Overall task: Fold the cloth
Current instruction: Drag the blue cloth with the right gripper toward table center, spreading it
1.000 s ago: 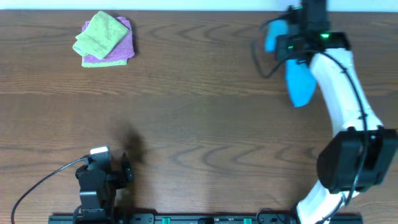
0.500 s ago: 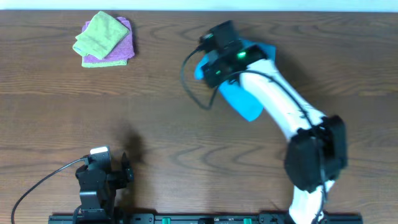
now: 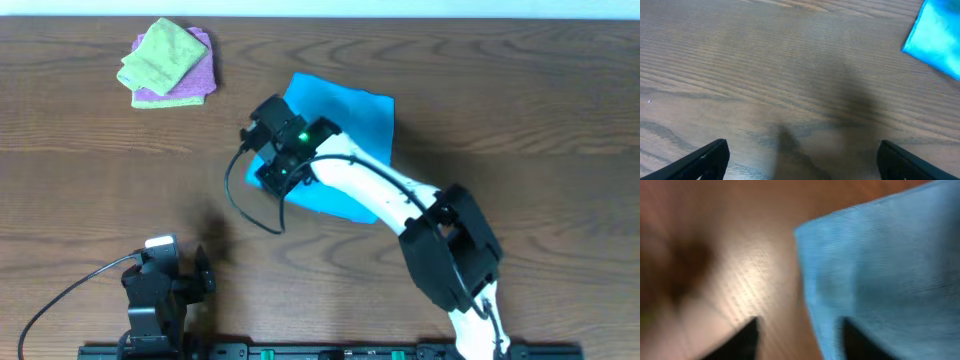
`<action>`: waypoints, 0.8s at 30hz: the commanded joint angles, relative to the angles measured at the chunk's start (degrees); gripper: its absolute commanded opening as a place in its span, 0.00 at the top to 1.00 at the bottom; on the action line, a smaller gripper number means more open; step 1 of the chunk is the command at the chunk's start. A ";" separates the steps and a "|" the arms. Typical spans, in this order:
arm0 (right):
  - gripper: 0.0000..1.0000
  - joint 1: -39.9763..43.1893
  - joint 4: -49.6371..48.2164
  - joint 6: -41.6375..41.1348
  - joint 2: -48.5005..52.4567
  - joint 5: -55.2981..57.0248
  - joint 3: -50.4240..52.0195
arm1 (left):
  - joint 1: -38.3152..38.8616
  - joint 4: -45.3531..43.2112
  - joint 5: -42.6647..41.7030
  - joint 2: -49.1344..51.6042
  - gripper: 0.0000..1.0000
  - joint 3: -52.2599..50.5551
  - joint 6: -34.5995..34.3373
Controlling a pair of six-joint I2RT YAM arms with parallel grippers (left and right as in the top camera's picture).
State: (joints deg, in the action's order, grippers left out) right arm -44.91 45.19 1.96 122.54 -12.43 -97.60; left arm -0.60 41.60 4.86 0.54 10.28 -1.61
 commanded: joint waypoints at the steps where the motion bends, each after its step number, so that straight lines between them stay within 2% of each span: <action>1: 0.19 -1.29 0.09 -0.87 -0.44 -1.55 -0.11 | -0.13 0.39 -0.20 -0.33 0.05 -0.92 0.33; 4: 0.04 -1.20 -0.02 -4.04 -0.50 -1.44 -0.17 | -0.13 0.39 -0.20 -0.33 0.05 -0.92 0.33; 6: 0.02 -0.48 -0.39 -6.32 -0.98 -1.31 -0.22 | -0.13 0.39 -0.20 -0.33 0.05 -0.92 0.33; 15: 0.11 7.76 -2.64 -20.33 -9.22 -1.11 -0.24 | -0.13 0.39 -0.20 -0.33 0.05 -0.92 0.33; 18: 0.13 11.87 0.74 -24.30 -12.37 -1.18 -0.22 | -0.13 0.39 -0.20 -0.33 0.05 -0.92 0.33; 19: 0.20 13.09 2.69 -24.94 -12.98 -1.18 -0.22 | -0.13 0.39 -0.20 -0.33 0.05 -0.92 0.35; 20: 0.21 13.88 4.31 -25.22 -13.29 -1.31 -0.20 | -0.13 0.39 -0.20 -0.33 0.05 -0.92 0.35; 24: 0.19 15.78 10.60 -25.51 -13.49 -1.55 -0.20 | -0.13 0.39 -0.20 -0.33 0.05 -0.92 0.33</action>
State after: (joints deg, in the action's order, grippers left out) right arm -29.47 53.63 -20.88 108.68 -13.32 -97.67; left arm -0.60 41.58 4.86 0.54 10.28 -1.61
